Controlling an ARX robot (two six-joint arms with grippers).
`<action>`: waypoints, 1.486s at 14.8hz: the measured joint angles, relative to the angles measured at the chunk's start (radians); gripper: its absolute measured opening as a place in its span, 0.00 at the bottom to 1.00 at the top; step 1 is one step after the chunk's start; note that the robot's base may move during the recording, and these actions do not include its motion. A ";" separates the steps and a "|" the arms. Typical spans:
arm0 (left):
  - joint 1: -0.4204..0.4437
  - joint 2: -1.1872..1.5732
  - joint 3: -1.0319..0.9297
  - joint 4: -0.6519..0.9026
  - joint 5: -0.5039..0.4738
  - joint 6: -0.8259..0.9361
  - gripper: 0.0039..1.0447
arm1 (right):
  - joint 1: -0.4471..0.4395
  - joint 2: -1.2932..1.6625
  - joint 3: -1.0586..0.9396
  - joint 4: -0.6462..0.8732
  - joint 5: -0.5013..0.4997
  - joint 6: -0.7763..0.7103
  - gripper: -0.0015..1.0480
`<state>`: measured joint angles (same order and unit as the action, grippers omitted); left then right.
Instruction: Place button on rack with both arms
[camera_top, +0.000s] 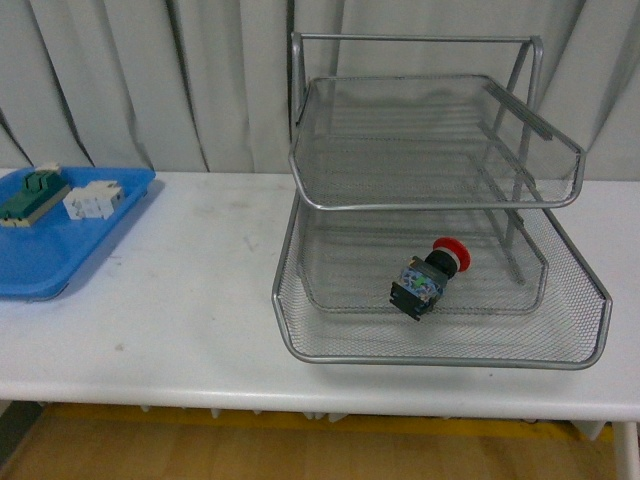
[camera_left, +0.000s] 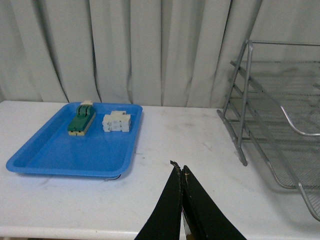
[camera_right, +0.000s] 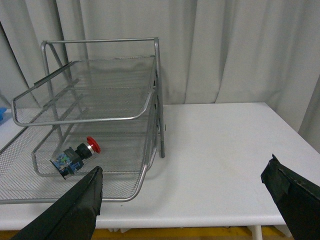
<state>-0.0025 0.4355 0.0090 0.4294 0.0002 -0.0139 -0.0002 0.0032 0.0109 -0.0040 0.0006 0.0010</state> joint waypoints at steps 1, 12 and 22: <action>0.000 -0.033 0.000 -0.025 0.000 0.000 0.01 | 0.000 0.000 0.000 0.000 0.000 0.000 0.94; 0.000 -0.341 0.001 -0.378 0.000 0.000 0.01 | 0.000 0.000 0.000 0.000 0.000 0.000 0.94; 0.000 -0.427 0.000 -0.434 -0.001 0.000 0.61 | -0.064 0.326 0.051 0.245 -0.214 0.082 0.94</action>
<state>-0.0025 0.0086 0.0093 -0.0048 -0.0010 -0.0139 -0.0643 0.3290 0.0624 0.2409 -0.2134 0.0830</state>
